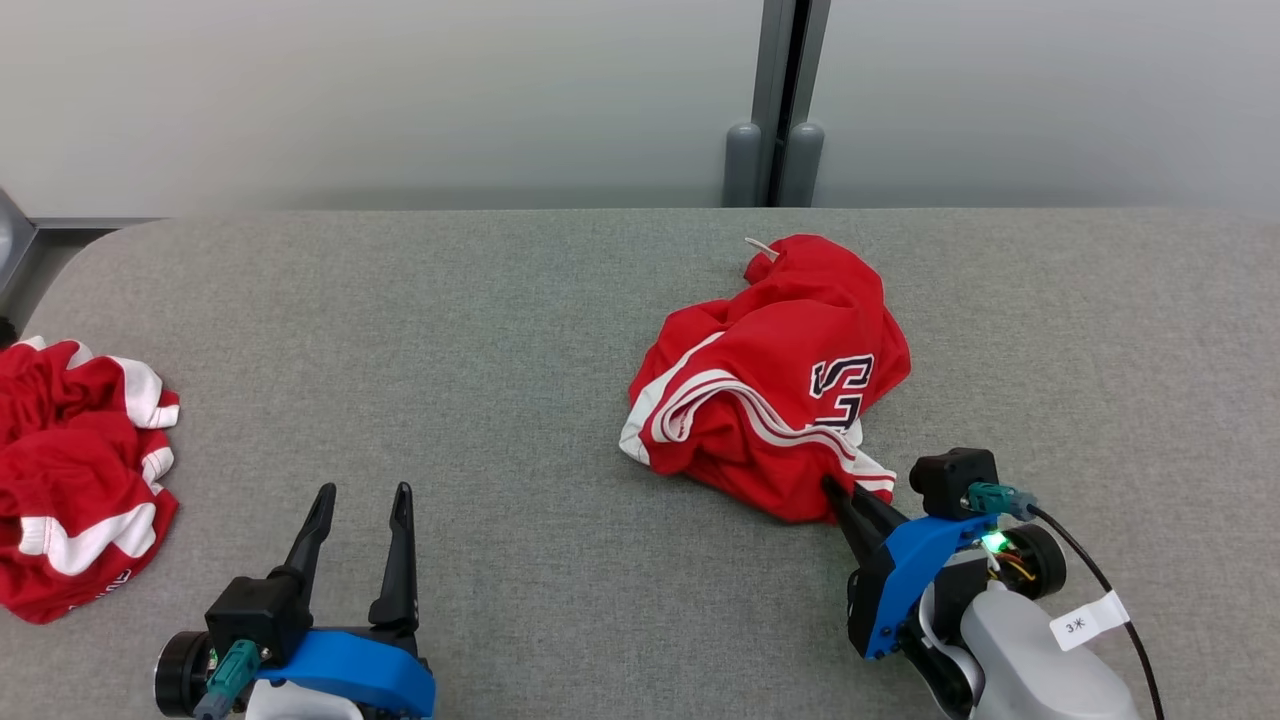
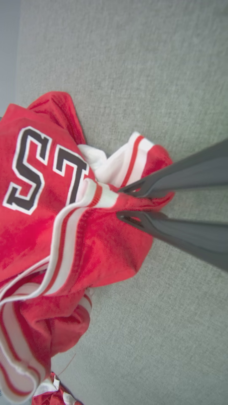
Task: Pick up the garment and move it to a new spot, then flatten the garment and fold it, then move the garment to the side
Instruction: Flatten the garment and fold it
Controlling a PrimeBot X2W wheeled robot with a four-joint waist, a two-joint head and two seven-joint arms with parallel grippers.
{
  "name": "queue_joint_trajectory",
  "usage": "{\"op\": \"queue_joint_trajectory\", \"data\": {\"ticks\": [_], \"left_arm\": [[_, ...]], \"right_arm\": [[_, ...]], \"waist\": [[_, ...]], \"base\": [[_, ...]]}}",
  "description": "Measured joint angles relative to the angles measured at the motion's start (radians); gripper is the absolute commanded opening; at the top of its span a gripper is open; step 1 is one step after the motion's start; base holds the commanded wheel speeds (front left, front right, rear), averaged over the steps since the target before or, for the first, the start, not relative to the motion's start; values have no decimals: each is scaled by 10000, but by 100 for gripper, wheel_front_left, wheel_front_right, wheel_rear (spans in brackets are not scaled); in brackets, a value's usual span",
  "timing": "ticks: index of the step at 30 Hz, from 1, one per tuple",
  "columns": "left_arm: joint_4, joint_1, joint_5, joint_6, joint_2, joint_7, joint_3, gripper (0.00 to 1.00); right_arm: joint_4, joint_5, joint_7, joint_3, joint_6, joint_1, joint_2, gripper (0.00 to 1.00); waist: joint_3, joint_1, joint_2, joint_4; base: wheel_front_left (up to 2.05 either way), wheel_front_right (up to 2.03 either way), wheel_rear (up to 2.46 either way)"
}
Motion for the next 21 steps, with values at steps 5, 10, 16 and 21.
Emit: {"op": "queue_joint_trajectory", "data": {"ticks": [5,10,16,21], "left_arm": [[-2,9,-8,4,-27,0,67,100],[-44,68,-15,12,-82,0,121,100],[-178,117,-15,58,-94,2,268,100],[-297,151,-13,84,-81,2,360,100]], "right_arm": [[-681,947,-255,650,0,0,-86,0],[-2857,2527,-58,1365,0,3,-140,0],[-5576,3939,878,1933,-2,-441,-199,0],[-6309,4654,1258,1812,-2,-1509,399,0]], "waist": [[-150,0,0,-105],[-324,0,0,-210],[-374,0,0,-305],[-230,0,0,-360]], "base": [[0,0,0],[0,0,0],[0,0,0],[0,0,0]]}}
